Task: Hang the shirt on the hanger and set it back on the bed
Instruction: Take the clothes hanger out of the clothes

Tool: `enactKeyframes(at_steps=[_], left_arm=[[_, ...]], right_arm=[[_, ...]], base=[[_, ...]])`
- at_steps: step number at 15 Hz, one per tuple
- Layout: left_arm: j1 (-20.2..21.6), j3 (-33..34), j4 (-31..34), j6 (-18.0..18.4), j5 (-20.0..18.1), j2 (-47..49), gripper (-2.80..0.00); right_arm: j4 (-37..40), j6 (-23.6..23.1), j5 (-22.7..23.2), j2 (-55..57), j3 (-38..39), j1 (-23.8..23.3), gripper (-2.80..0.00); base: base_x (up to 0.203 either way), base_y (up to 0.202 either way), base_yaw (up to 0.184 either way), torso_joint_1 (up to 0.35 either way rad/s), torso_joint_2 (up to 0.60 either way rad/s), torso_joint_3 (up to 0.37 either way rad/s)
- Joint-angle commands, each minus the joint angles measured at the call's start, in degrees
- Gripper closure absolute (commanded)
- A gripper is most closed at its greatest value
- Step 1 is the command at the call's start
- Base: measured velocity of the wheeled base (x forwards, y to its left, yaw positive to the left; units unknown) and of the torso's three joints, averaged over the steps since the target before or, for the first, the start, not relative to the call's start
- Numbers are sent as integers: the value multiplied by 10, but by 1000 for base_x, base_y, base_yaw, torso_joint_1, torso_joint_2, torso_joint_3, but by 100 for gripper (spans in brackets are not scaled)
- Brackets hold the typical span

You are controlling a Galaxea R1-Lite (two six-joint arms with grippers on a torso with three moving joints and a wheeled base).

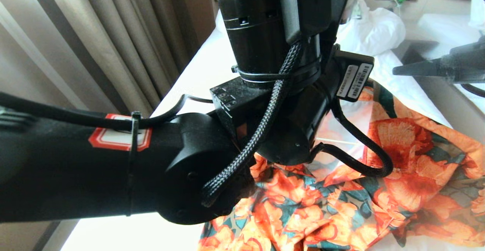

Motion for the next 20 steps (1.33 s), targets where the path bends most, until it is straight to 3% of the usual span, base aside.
enactKeyframes(at_steps=[1,4,7,12,15,16,20], left_arm=[[6,1,-2,1,2,-5,0],[17,4,2,4,7,-16,0],[30,9,15,7,7,-32,0],[42,14,39,7,8,-60,0],[50,25,42,7,8,-69,0],[52,26,42,6,9,-71,0],[66,32,42,6,11,-75,0]], right_arm=[[-1,-10,-2,-1,1,-33,-280],[-7,-11,-13,2,-3,-58,-280],[-13,-19,-75,3,-1,-58,-280],[-17,-92,-78,-1,35,-74,-280],[-20,-110,-78,-5,61,-87,-280],[-26,-117,-79,-5,67,-93,0],[-27,-111,-78,-11,76,-99,0]], base=[[0,0,0,0,0,0],[0,0,0,0,0,0],[0,0,0,0,0,0],[0,0,0,0,0,0],[0,0,0,0,0,0],[0,0,0,0,0,0],[0,0,0,0,0,0]])
